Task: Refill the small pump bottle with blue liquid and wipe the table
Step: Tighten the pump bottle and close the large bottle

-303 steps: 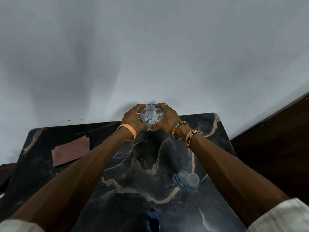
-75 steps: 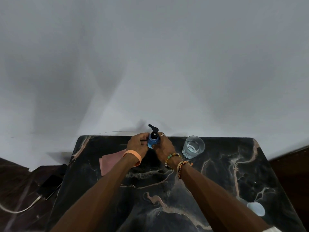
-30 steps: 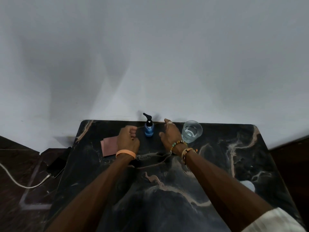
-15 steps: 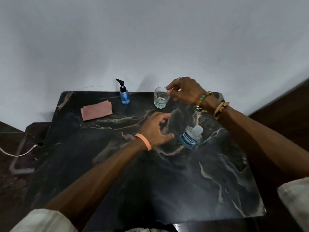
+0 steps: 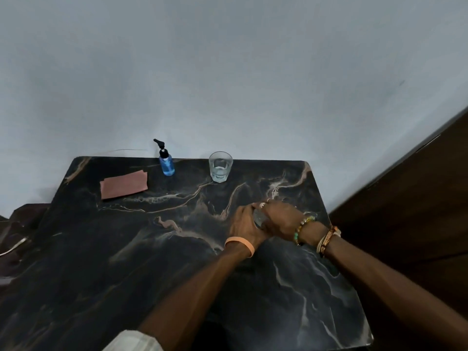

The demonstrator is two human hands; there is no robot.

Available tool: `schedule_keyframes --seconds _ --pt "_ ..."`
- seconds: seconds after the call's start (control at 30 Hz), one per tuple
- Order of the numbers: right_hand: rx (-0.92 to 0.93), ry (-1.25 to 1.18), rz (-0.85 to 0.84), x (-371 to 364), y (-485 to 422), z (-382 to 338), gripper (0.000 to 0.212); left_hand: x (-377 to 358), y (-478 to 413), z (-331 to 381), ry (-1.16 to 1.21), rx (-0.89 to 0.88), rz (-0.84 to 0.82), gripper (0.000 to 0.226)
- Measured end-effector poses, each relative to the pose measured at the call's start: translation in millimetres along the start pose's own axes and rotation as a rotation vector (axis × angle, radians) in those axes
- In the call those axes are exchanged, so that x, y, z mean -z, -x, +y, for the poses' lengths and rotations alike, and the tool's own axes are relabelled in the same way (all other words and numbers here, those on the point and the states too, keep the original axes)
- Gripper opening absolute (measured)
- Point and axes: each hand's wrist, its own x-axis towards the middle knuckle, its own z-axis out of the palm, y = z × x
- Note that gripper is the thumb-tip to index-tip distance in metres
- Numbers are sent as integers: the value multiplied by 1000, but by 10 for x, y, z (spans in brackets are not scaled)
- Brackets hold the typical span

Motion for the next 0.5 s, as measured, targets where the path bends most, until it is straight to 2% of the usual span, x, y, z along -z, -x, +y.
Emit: schedule_keyframes --seconds 0.1,0.2,0.37,0.5 --pt "21 21 78 -125 -32 49 31 -15 -33 13 36 55 31 69" --pt "11 27 75 -148 -37 90 19 -14 -40 23 83 42 37 64" --pt "20 88 58 -70 -4 138 30 32 -21 -7 62 24 63 69" --pt "-16 117 22 -86 27 116 27 57 1 20 59 -27 62 56"
